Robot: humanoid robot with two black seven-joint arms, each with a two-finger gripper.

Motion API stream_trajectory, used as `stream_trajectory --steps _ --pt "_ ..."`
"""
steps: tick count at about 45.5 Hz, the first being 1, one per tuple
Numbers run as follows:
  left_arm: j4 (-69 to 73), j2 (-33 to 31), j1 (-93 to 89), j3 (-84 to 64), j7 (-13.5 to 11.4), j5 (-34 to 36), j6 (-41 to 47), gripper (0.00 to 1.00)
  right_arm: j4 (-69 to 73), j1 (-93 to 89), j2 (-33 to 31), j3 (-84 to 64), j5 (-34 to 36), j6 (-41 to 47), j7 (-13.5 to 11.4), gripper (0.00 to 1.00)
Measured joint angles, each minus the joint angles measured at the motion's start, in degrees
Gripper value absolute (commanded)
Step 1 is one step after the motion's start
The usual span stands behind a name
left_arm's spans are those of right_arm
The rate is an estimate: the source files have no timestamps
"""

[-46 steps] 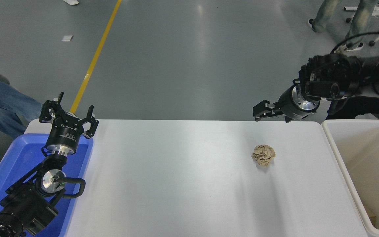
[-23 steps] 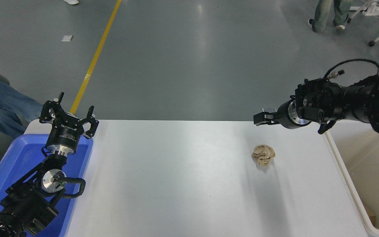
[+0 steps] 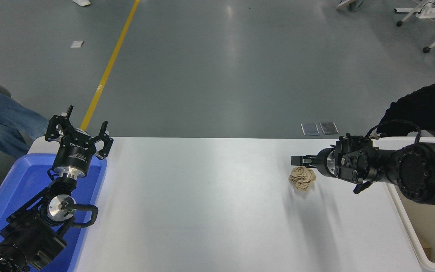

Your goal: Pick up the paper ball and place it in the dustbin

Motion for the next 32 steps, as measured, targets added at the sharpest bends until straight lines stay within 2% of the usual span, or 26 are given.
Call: stream_trajectory --steps 13,21,24,26,31,32 --pt "0.0 0.0 0.0 0.0 0.0 0.0 0.0 0.98 -4.6 -5.1 0.4 2.5 0.0 -0.5 0.0 1.0" --pt "0.0 0.0 0.0 0.0 0.0 0.0 0.0 0.98 -6.1 -7.6 0.7 3.3 -0.5 -2.6 0.2 0.79" --pt "0.0 0.0 0.0 0.0 0.0 0.0 0.0 0.98 -6.4 -8.3 0.7 3.5 -0.7 -4.2 0.3 0.77" --pt "0.0 0.0 0.0 0.0 0.0 0.0 0.0 0.98 -6.6 -8.8 0.7 3.7 -0.8 -5.6 0.4 0.54" --pt "0.0 0.0 0.0 0.0 0.0 0.0 0.0 0.98 -6.7 -9.3 0.8 3.8 -1.0 -7.0 0.5 0.05" --pt "0.0 0.0 0.0 0.0 0.0 0.0 0.0 0.98 -6.7 -9.4 0.9 3.8 -1.0 -7.2 0.5 0.0"
